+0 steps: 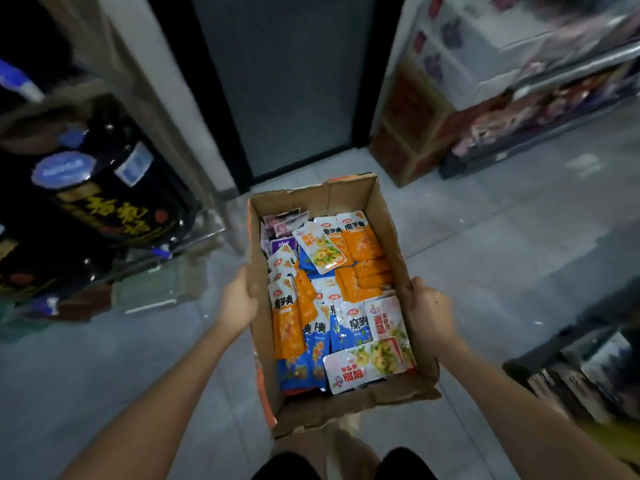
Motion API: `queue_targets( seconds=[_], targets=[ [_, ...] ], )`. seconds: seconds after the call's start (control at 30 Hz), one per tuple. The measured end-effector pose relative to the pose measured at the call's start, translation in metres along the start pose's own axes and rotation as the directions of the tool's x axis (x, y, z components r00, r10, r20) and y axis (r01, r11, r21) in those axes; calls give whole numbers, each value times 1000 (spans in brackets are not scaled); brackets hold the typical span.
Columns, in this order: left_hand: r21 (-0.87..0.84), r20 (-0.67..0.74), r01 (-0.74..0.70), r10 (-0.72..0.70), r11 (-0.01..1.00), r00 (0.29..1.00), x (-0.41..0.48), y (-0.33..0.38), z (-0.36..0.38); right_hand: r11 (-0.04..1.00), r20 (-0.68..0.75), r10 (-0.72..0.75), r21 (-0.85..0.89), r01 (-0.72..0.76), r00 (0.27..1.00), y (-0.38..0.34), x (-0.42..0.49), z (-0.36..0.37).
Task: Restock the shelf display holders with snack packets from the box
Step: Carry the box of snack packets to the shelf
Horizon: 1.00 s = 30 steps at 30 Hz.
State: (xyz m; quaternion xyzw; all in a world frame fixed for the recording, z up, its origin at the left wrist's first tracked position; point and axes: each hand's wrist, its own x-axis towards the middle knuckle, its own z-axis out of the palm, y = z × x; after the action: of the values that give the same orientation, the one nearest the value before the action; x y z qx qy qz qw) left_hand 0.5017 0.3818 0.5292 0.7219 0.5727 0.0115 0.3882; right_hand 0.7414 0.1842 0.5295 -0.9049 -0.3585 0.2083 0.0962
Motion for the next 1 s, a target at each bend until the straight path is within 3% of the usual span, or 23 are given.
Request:
queue_targets(
  seconds=[0.23,0.4,0.57,0.83,1.0],
  targets=[
    [51,192,-308,293,950,937,116,145,29,954,-93,299,16,-299,950,52,64,-61],
    [111,354,-514,450,850,820,183,256,57,853,-182,521,152,-500,834,76,94,-93],
    [176,490,-662,518,729,701,228,369,109,703,-197,707,291,-648,679,109,117,-129],
    [172,650,-813,556,556,518,264,543,245,553,-229,833,375,-744,504,228,172,-184],
    [174,714,-825,508,538,482,274,642,328,494,-222,869,450,-744,442,315,210,-229]
  ],
)
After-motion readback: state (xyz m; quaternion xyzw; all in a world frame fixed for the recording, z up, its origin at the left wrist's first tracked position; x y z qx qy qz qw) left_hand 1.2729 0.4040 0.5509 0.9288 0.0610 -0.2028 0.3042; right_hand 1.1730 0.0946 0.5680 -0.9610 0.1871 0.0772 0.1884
